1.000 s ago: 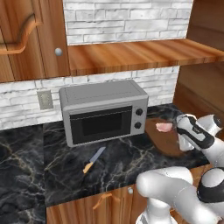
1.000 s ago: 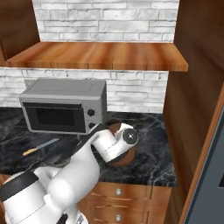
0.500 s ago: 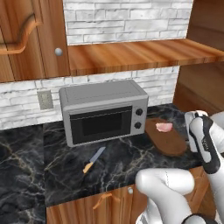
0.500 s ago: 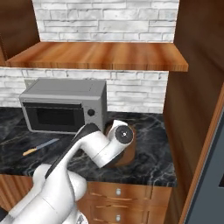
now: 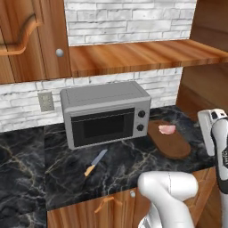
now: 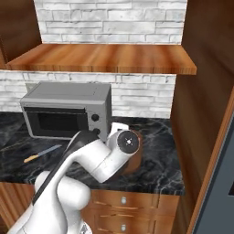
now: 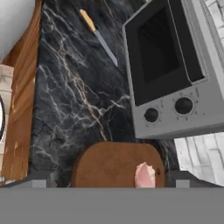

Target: Retrieve the steak from the fridge and place it on the cutting board.

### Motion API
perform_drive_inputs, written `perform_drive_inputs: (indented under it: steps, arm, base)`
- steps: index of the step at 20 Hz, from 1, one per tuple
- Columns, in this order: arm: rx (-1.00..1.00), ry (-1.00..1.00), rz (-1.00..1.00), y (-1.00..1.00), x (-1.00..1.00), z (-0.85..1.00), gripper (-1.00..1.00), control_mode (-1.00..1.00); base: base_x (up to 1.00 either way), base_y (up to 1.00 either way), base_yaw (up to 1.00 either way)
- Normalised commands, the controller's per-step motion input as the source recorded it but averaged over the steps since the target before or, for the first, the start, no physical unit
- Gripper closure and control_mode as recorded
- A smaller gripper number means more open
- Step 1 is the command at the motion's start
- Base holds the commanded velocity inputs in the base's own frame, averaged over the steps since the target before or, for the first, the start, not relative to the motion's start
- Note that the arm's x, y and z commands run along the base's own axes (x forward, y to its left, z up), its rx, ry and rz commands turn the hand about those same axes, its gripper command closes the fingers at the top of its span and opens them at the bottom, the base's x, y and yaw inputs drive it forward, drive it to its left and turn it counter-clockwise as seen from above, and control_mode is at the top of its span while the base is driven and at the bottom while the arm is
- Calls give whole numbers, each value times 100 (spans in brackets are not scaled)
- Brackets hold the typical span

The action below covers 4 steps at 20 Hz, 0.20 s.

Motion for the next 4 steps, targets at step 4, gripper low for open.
perform_drive_inputs:
  steps: [4]
  arm:
    - [0, 0, 12, -11, -46, 46, -100, -100]
  base:
    - [0, 0, 0]
